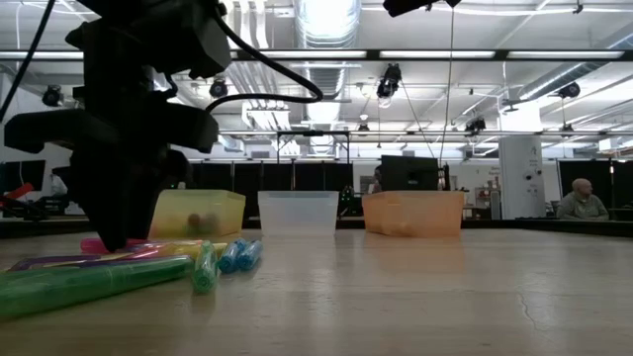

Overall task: Pick & Place Markers
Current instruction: Put the top pink pen into the white bin

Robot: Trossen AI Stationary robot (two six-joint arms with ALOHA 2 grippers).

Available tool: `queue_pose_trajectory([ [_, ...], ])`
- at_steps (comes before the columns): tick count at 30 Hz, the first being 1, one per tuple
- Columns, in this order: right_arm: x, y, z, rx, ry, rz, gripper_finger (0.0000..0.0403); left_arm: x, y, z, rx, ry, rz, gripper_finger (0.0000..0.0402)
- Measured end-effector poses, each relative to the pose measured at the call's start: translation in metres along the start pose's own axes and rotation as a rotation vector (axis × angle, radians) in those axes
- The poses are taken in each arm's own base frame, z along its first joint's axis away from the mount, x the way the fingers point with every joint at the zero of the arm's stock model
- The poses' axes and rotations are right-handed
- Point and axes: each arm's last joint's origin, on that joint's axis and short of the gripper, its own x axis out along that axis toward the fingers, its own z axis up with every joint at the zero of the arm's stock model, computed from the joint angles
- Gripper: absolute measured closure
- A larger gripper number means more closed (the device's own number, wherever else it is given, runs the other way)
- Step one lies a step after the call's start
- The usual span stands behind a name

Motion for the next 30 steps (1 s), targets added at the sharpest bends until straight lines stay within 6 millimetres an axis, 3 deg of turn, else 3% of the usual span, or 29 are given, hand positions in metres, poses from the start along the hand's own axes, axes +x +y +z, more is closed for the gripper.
queue_pose_trajectory([
  [5,0.000,0.000,0.000,-0.001,0.000,-0.001,0.0282,0.003,0.001,0.000,-0.081,0.006,0.015,0.0305],
  [12,0.000,0.000,0.000,-0.001,0.000,-0.001,0.0282,-0.008,0.003,0.001,-0.214,-0.040,0.006,0.0364],
  [24,0.000,0.000,0.000,0.004,-0.004,0.000,0.0282,-0.052,0.024,0.001,-0.507,-0.201,-0.028,0.0364],
  [30,0.000,0.000,0.002,0.021,-0.016,0.003,0.0282,-0.074,0.056,0.012,-0.787,-0.315,-0.066,0.0364],
])
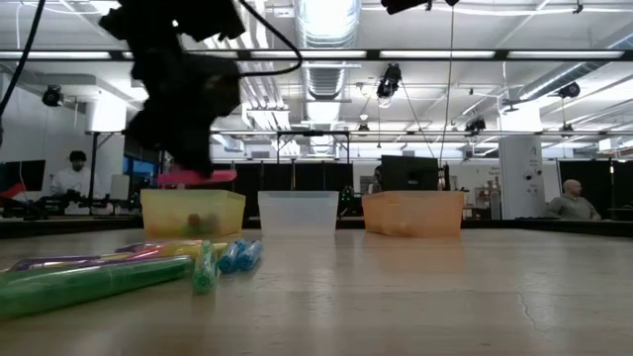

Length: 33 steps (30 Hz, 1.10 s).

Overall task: Pick & Place Markers
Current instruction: Put the top pink pen into the white bin

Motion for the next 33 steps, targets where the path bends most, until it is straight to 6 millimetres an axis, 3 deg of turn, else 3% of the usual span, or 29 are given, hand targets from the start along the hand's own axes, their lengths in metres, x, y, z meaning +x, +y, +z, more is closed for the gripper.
queue_pose_trajectory([
  [9,0.000,0.001,0.005,0.021,-0.048,0.011,0.0282,-0.035,0.023,0.094,-0.246,-0.291,-0.274,0.0364],
  [15,0.000,0.001,0.005,0.021,-0.048,0.011,0.0282,-0.035,0.067,0.143,-0.445,-0.402,-0.375,0.0364],
  [21,0.000,0.001,0.005,0.021,-0.047,0.011,0.0282,-0.011,0.097,0.158,-0.560,-0.370,-0.315,0.0364],
  [29,0.000,0.001,0.005,0.002,-0.047,0.011,0.0282,0.017,0.100,0.170,-0.618,-0.287,-0.311,0.0362],
  [33,0.000,0.001,0.005,-0.005,-0.047,0.011,0.0282,0.027,0.099,0.179,-0.631,-0.260,-0.285,0.0342],
])
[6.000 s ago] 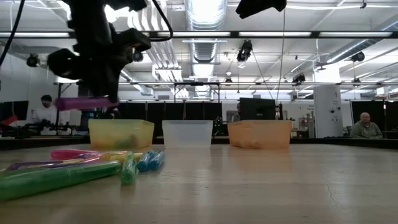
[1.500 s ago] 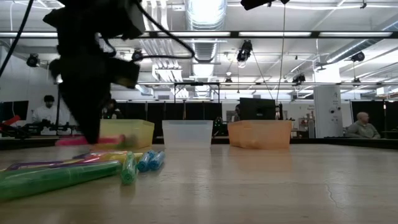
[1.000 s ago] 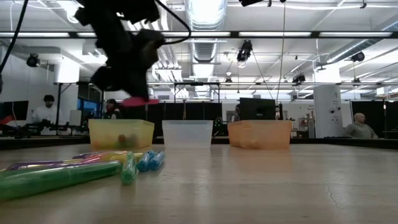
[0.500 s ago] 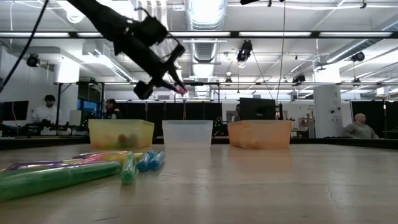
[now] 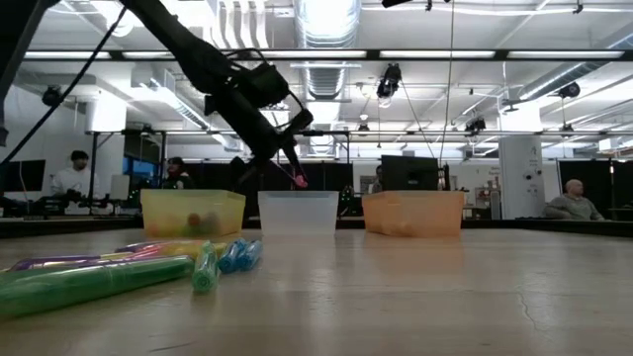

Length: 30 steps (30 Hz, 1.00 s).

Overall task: Pick & Place Markers
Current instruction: Put the top pink pen into the white bin, then put the top purple pen into the white bin

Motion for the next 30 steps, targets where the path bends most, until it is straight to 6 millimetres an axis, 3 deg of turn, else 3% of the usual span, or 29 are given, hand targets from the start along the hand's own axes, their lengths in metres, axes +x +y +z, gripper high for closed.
queue_pose_trajectory([
  [11,0.000,0.000,0.000,-0.001,0.001,0.000,0.0282,-0.006,-0.032,0.015,0.067,0.045,0.044,0.0272],
  [15,0.000,0.000,0.000,-0.001,0.001,0.001,0.0282,-0.020,-0.044,0.004,0.119,0.114,0.055,0.0272],
  [19,0.000,0.000,-0.001,-0.001,0.005,0.002,0.0282,-0.041,-0.055,-0.028,0.199,0.195,0.120,0.0272],
  [25,0.000,0.000,-0.001,0.002,0.006,0.002,0.0282,-0.068,-0.063,-0.100,0.329,0.218,0.319,0.0271],
  [30,0.000,0.000,-0.001,0.002,0.007,0.001,0.0282,-0.073,-0.065,-0.162,0.348,0.272,0.332,0.0271],
])
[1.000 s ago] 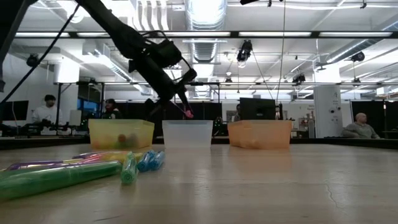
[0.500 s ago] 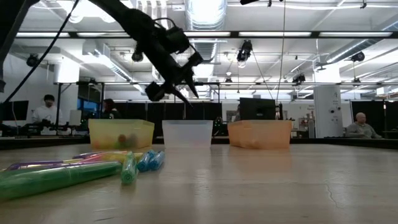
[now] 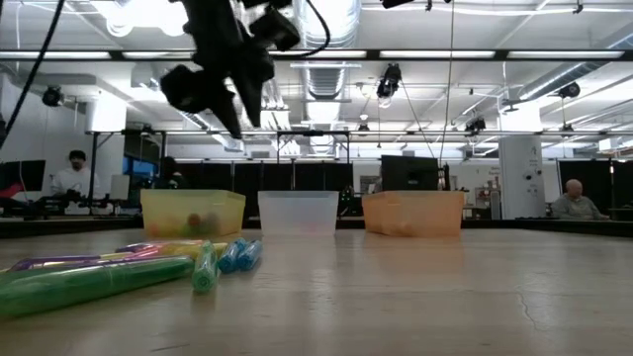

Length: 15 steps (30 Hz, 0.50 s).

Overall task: Pick & Place Markers
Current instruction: Put the top purple pen into the white bin

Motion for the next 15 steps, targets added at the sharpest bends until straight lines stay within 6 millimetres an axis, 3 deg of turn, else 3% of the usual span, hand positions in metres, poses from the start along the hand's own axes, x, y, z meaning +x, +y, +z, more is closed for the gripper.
queue_pose_trajectory([
  [7,0.000,0.000,0.000,0.000,0.000,0.000,0.0282,0.022,-0.006,-0.066,-0.030,0.057,0.084,0.0271],
  [15,0.000,0.000,0.000,0.006,0.000,0.001,0.0282,0.046,-0.003,-0.102,-0.072,0.066,0.072,0.0271],
])
